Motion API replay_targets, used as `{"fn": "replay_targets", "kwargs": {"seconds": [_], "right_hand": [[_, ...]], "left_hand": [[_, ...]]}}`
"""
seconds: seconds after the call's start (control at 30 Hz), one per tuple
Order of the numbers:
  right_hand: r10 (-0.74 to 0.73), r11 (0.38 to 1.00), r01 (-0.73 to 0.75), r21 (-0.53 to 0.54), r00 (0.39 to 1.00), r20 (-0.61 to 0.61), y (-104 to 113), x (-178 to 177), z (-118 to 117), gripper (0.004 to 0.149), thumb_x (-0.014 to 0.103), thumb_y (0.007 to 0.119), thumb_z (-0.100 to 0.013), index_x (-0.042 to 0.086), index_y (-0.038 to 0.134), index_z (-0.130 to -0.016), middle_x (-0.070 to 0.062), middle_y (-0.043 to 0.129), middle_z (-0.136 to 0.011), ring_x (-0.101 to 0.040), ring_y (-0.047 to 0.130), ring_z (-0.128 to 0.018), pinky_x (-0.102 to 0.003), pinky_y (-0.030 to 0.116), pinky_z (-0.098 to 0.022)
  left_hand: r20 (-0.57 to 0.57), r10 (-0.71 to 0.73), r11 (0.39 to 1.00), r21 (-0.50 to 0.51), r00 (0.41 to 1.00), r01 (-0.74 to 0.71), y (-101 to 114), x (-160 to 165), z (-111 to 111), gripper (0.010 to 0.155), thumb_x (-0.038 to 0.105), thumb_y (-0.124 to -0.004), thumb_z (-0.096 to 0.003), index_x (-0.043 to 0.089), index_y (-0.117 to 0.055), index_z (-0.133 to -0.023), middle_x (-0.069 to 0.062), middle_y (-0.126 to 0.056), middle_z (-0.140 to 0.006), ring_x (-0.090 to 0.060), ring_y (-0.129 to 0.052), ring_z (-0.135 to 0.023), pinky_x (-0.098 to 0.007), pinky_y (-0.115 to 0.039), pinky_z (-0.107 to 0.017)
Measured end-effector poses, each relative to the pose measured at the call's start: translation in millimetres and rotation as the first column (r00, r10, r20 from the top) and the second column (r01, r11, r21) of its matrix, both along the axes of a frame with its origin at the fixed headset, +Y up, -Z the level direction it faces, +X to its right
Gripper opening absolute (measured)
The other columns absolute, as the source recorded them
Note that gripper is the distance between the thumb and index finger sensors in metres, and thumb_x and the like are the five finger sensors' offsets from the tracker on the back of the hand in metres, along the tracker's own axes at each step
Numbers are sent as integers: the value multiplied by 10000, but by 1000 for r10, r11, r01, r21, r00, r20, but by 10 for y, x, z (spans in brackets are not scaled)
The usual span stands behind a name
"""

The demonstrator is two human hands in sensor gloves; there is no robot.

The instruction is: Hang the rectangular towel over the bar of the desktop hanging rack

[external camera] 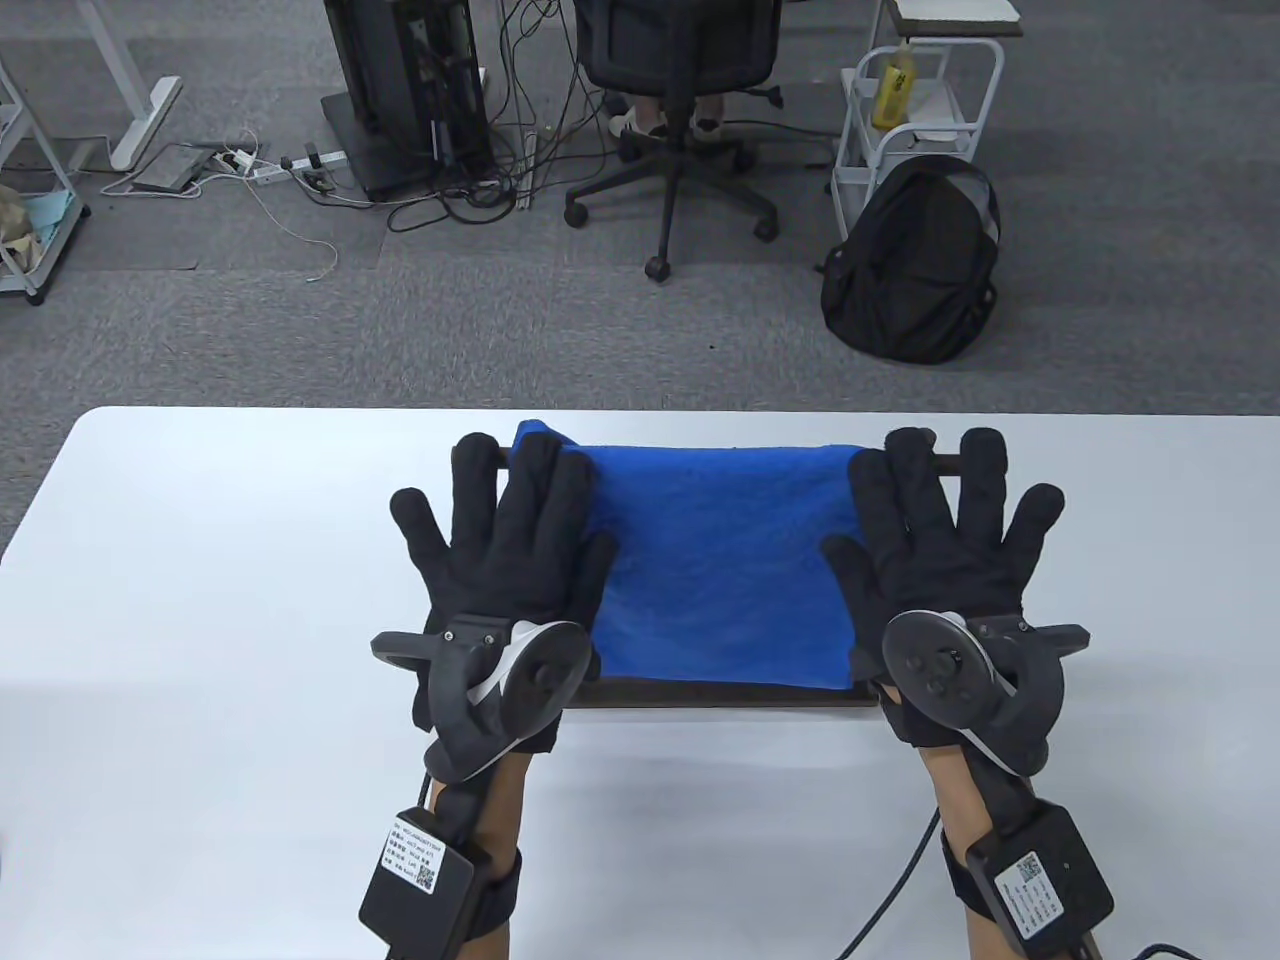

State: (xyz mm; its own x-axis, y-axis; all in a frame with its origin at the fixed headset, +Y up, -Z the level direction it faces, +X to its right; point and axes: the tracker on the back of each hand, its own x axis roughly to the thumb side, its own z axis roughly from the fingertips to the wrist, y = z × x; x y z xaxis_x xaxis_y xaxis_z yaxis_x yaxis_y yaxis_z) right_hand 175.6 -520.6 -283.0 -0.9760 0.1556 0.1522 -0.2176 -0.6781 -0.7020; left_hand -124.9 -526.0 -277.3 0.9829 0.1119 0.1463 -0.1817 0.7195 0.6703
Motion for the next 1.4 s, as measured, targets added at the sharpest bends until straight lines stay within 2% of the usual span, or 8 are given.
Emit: {"fn": "replay_targets", "kwargs": {"seconds": [0.3,0.43,0.5,0.6,0.67,0.97,1.2,1.4], "right_hand": [[-40,998,41,40,999,-30,15,7,30,655,565,712,-456,312,563,-1040,58,520,-1197,-347,314,-1133,-710,270,-702],[19,999,-17,38,998,-60,-12,-101,34,668,568,713,-454,332,516,-1047,72,474,-1206,-346,292,-1134,-711,263,-702],[56,998,-56,11,997,-45,-42,-133,11,665,573,707,-456,336,517,-1048,77,463,-1209,-348,278,-1133,-711,257,-701],[56,998,-56,0,998,-31,-73,-117,-21,668,574,706,-456,335,513,-1049,71,465,-1209,-349,280,-1134,-712,257,-700],[39,999,-39,4,999,-26,-66,-94,-22,663,570,708,-457,331,525,-1047,69,475,-1207,-349,287,-1133,-712,258,-701],[30,1000,-30,-3,999,-16,-63,-71,-15,666,572,708,-457,333,519,-1049,61,468,-1210,-352,296,-1133,-712,266,-700],[26,999,-27,-21,999,-27,-65,-62,-40,691,588,703,-451,330,494,-1057,51,461,-1211,-366,307,-1137,-719,258,-699],[20,1000,-21,-20,1000,-12,-58,-53,-36,715,598,700,-449,317,464,-1063,42,462,-1208,-369,302,-1138,-720,252,-699]], "left_hand": [[50,-4,1000,25,999,3,-26,79,-6,632,614,-661,-480,438,-555,-1078,105,-561,-1219,-331,-494,-1191,-690,-356,-771],[15,51,993,103,999,-52,-6,28,56,590,598,-677,-485,446,-619,-1052,102,-608,-1203,-327,-556,-1176,-679,-396,-775],[25,36,995,89,999,-38,-4,24,53,584,595,-676,-485,452,-624,-1049,111,-619,-1199,-319,-557,-1177,-678,-396,-776],[44,-7,1000,10,999,7,-44,63,-10,589,588,-671,-486,445,-617,-1055,110,-601,-1207,-333,-528,-1181,-690,-371,-768],[52,-20,1000,-23,998,21,-69,79,-36,606,596,-651,-488,443,-582,-1071,103,-521,-1230,-346,-464,-1191,-700,-341,-763],[28,12,1000,12,1000,-12,-53,40,-16,626,606,-656,-484,424,-575,-1077,95,-578,-1217,-344,-518,-1183,-700,-348,-762],[47,36,999,-30,998,-34,10,41,-64,702,663,-608,-465,394,-507,-1106,84,-573,-1222,-380,-478,-1189,-723,-314,-752],[45,19,1000,-15,999,-18,-36,65,-78,711,673,-605,-464,405,-477,-1110,84,-535,-1233,-377,-458,-1193,-720,-313,-756]]}}
